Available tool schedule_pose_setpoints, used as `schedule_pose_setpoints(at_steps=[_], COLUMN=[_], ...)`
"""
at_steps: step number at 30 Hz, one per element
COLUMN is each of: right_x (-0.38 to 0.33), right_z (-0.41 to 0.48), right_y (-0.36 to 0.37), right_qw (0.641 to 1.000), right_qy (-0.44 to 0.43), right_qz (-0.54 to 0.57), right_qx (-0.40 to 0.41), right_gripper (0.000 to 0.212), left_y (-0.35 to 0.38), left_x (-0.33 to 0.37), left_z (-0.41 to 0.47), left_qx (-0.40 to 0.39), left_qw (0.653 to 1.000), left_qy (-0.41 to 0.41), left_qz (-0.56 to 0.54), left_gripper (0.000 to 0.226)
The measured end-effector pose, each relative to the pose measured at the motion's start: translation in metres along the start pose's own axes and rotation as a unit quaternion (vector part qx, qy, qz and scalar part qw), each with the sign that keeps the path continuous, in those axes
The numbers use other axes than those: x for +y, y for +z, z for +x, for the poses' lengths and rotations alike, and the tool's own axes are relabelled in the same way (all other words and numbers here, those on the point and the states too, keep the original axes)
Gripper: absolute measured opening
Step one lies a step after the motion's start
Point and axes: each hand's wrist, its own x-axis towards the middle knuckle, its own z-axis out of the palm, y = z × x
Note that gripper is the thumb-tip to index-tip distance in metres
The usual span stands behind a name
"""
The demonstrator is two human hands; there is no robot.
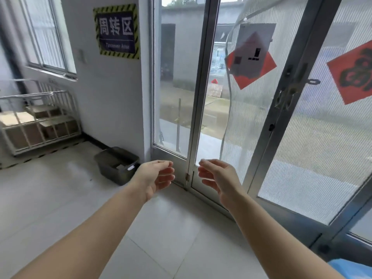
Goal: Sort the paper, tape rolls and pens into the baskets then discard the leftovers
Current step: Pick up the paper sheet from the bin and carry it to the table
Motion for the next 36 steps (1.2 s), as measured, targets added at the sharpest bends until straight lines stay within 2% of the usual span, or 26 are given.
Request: schedule_pose_setpoints(at_steps=[16, 25, 36], right_x=[0.015, 0.047, 0.066], right_z=[0.207, 0.324, 0.489], right_y=[0.095, 0.171, 0.293], right_qw=[0.988, 0.981, 0.979], right_qy=[0.019, 0.044, 0.074], right_qz=[-0.012, -0.021, -0.024], right_qx=[-0.155, -0.187, -0.187], right_gripper=[0.009, 0.013, 0.013], left_y=[-0.056, -0.120, -0.217], left_x=[0.045, 0.065, 0.129], left_z=[0.154, 0.260, 0.420], left_qx=[0.157, 0.201, 0.223], left_qw=[0.985, 0.976, 0.972], left_qy=[0.024, 0.014, 0.006], left_qz=[-0.067, -0.077, -0.071], left_gripper=[0.020, 0.019, 0.017])
